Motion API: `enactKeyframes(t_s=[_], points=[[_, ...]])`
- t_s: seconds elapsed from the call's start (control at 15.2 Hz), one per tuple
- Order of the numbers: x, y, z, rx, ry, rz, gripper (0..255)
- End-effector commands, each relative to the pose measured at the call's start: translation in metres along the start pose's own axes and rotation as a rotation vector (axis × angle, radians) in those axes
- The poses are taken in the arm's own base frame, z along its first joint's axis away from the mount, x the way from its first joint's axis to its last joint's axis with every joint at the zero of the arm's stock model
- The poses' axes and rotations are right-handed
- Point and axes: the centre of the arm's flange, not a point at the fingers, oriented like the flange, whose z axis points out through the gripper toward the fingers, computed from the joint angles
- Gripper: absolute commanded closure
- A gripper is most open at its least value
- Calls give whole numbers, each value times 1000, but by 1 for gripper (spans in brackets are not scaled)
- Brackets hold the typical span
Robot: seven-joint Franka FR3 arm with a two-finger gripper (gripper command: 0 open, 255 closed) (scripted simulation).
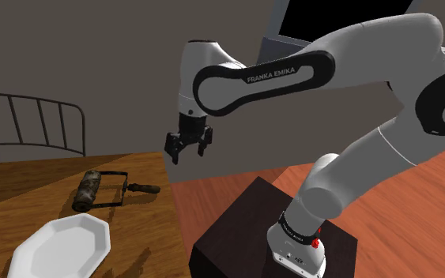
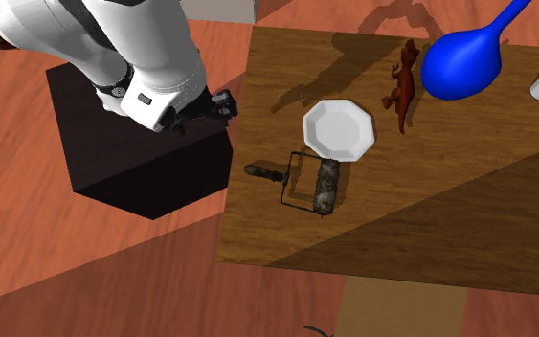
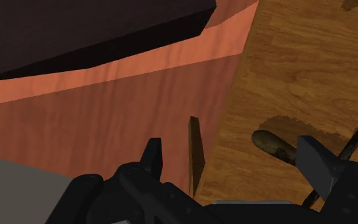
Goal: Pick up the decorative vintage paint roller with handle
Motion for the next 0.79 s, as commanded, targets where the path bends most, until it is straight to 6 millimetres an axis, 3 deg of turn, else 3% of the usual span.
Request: enactKeyframes(t_s=[0.0,0.73], points=[[11,-18,9,-4,15,37,0],[81,-124,77,-36,87,222,0]])
